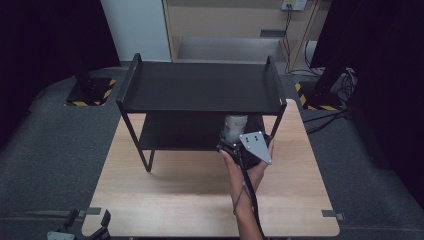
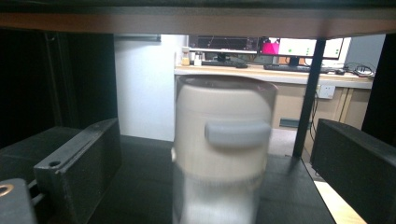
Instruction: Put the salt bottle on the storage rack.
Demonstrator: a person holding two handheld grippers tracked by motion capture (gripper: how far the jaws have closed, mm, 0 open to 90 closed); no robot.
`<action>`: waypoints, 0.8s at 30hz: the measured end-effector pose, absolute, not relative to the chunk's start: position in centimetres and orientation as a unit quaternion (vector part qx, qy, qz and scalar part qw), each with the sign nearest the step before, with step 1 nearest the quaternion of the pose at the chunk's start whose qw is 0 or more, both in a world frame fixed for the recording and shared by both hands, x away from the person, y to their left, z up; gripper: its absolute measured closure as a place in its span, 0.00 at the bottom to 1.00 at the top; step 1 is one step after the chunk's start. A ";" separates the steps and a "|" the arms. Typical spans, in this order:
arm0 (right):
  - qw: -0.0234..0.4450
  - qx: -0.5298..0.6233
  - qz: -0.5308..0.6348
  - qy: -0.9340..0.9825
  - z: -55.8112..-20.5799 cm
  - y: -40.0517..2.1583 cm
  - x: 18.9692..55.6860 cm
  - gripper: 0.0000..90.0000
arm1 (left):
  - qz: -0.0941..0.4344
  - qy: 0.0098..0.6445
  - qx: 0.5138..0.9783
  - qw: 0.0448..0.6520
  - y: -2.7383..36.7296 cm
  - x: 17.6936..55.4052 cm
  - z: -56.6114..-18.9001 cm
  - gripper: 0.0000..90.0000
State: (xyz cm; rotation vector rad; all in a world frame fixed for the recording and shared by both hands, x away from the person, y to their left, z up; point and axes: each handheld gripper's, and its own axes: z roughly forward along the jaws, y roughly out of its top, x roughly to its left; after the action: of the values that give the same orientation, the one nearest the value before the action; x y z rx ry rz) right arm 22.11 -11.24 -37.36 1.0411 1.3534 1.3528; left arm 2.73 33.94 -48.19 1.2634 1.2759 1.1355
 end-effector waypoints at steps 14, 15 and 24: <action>0.446 0.446 0.572 0.525 -43.2 -14.7 14.6 0.03 | 0.462 0.520 0.533 0.482 33.6 3.3 -48.2 0.05; 0.445 0.447 0.574 0.521 -43.8 -14.8 14.0 0.03 | 0.462 0.520 0.533 0.482 33.6 3.4 -48.2 0.05; 0.444 0.469 0.564 0.516 -47.6 -18.1 10.3 0.04 | 0.463 0.511 0.540 0.482 33.2 3.9 -47.9 0.05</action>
State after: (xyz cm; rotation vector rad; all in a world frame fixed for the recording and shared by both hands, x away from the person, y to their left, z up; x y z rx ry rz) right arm 10.29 -18.05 -47.65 1.1618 1.2787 1.3975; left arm 3.87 33.16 -47.94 1.3169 1.2454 1.1276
